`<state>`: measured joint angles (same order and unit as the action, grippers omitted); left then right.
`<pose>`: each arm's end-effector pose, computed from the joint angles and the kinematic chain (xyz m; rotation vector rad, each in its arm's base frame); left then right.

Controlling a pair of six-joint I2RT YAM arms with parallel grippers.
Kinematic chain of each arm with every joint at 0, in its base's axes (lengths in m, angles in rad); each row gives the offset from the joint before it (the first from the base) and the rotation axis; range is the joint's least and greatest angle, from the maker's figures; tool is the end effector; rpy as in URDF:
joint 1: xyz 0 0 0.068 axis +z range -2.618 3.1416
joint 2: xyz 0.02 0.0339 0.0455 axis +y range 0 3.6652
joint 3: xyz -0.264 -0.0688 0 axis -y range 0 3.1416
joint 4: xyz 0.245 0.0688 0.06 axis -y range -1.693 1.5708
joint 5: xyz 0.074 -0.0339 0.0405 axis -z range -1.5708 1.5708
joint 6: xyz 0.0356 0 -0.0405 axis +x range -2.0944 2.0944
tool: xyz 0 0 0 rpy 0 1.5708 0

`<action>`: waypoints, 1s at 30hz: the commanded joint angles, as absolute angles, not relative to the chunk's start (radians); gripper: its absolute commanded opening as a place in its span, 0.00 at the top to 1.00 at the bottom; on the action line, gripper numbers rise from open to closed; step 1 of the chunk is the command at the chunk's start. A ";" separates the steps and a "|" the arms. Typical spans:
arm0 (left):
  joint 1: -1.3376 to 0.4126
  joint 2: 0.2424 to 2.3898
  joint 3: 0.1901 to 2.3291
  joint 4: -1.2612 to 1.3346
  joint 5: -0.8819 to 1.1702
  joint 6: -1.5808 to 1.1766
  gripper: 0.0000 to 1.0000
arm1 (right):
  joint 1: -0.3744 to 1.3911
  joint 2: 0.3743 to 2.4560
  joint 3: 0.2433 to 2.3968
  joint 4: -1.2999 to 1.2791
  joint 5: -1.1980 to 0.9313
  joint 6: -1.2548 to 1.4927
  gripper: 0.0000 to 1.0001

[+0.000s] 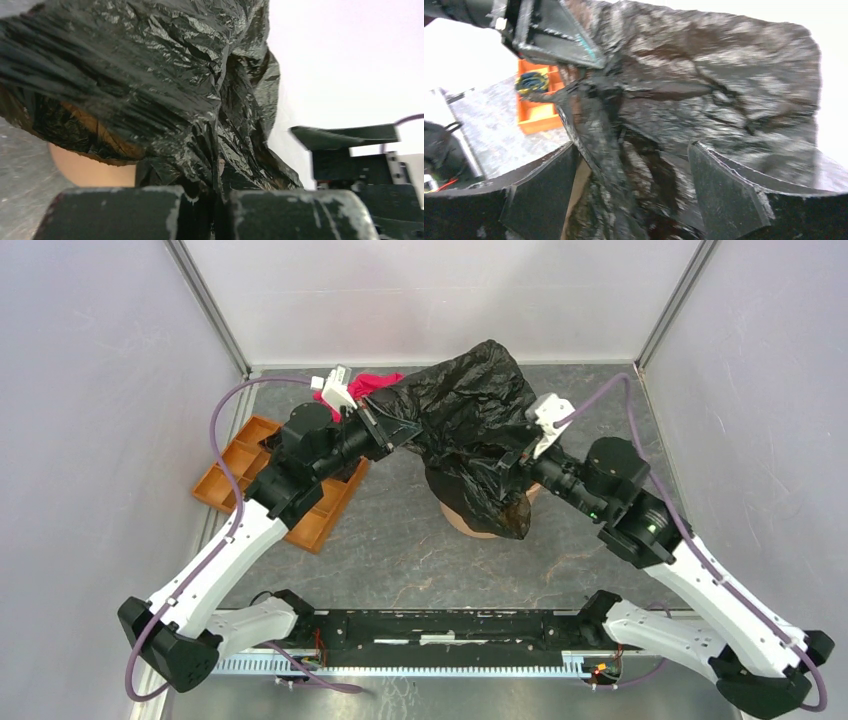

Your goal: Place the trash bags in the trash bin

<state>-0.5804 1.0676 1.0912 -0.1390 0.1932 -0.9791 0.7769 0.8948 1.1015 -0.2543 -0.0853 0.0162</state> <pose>0.2006 -0.1397 0.3980 -0.2113 1.8577 -1.2950 0.1345 0.1365 0.4232 -0.6790 1.5162 0.6767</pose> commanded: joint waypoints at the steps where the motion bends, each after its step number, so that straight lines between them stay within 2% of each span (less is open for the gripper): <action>1: -0.584 1.076 1.204 -0.289 0.138 -0.761 0.98 | 0.775 0.825 1.174 -0.276 0.152 -0.029 0.09; 6: -0.583 1.059 1.232 -0.324 0.178 -0.686 0.98 | 0.766 0.943 1.320 -0.332 0.453 -0.054 0.06; 9: -0.583 1.052 1.232 -0.323 0.205 -0.675 0.98 | 0.710 1.057 1.426 -0.326 0.468 -0.064 0.05; 12: -0.583 1.063 1.233 -0.323 0.242 -0.681 0.98 | 0.606 1.197 1.552 -0.318 0.335 -0.037 0.03; 15: -0.584 1.078 1.230 -0.314 0.292 -0.697 0.98 | 0.493 1.367 1.717 -0.354 0.094 0.049 0.02; 19: -0.583 1.083 1.225 -0.308 0.307 -0.696 0.98 | 0.441 1.518 1.837 -0.390 -0.123 0.108 0.02; 27: -0.583 1.057 1.241 -0.317 0.309 -0.624 0.98 | 0.439 1.516 1.672 -0.464 -0.201 0.015 0.24; 30: -0.583 1.056 1.250 -0.320 0.304 -0.597 0.98 | 0.444 1.462 1.541 -0.474 -0.235 0.008 0.38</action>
